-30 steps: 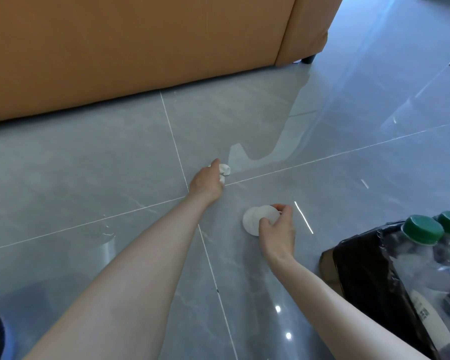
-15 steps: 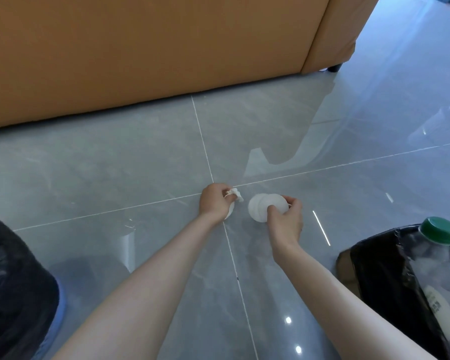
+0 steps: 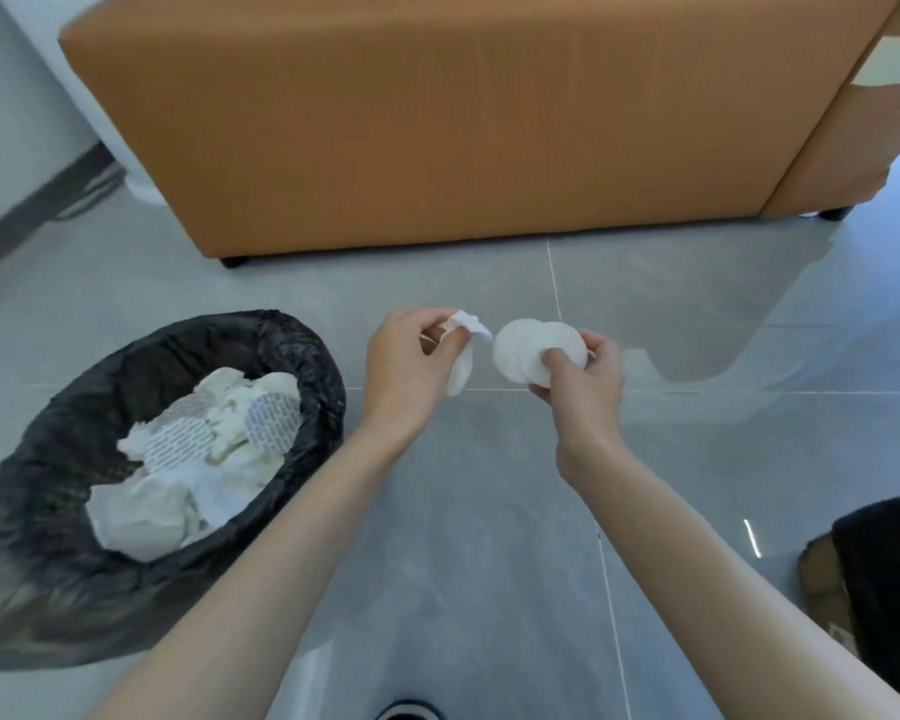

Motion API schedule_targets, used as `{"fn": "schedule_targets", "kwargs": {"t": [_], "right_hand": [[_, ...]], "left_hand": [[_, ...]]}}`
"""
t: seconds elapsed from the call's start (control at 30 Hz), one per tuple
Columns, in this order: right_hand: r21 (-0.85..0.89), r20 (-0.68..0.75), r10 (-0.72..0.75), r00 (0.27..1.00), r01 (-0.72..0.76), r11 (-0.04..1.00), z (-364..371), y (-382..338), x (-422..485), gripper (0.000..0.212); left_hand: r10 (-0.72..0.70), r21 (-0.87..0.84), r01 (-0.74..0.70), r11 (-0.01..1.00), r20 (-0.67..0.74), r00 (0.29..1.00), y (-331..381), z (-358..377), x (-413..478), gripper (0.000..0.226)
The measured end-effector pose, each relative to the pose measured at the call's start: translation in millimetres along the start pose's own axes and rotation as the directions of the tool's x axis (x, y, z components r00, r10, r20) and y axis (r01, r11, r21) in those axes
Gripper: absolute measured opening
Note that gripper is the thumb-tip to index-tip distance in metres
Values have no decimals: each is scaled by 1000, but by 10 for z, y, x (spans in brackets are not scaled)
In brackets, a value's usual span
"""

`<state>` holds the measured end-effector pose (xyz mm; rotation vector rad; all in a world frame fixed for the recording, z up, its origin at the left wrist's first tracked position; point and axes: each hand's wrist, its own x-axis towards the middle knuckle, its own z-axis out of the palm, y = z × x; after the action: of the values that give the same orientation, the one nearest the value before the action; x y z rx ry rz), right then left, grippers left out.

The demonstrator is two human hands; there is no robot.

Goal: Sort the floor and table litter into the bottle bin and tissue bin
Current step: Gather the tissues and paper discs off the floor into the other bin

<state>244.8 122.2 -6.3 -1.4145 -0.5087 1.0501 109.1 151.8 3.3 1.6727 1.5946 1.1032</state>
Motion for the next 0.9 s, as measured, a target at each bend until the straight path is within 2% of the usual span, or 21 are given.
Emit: {"fn": "schedule_targets", "kwargs": {"t": [0.13,0.27,0.43,0.53,0.6,0.67,0.8,0.9], "right_hand": [[-61,200,-42,979,55,997,369,-107,-356,29],[-103,389,-42,920,89,991,728,-130,-670,31],[-239,610,24,792,154,959,1197,-13,-981,42],[-360,716,117,688,220,906,1419,111,-1046,52],[-431,732,123,670,316,845,1471,186,-1048,53],[-466,725,70,685,412,783,1444,214,-1013,52],[-458,711,-41,702,507,731,1298,153,-879,43],[-433,695,-108,711,534,726,1184,117,-762,37]], "left_hand": [[0,42,6,999,-154,988,-32,-602,-188,19],[-8,120,40,992,-252,968,-167,-1088,-382,15],[-108,316,227,921,-353,929,-548,-1567,-534,20],[-259,411,361,837,-285,923,-709,-1692,-577,31],[-356,474,417,775,-217,909,-703,-1713,-618,41],[-367,465,412,783,-189,911,-667,-1716,-632,49],[-271,367,328,871,-198,942,-638,-1714,-498,64],[-147,290,240,927,-308,940,-551,-1678,-410,58]]}}
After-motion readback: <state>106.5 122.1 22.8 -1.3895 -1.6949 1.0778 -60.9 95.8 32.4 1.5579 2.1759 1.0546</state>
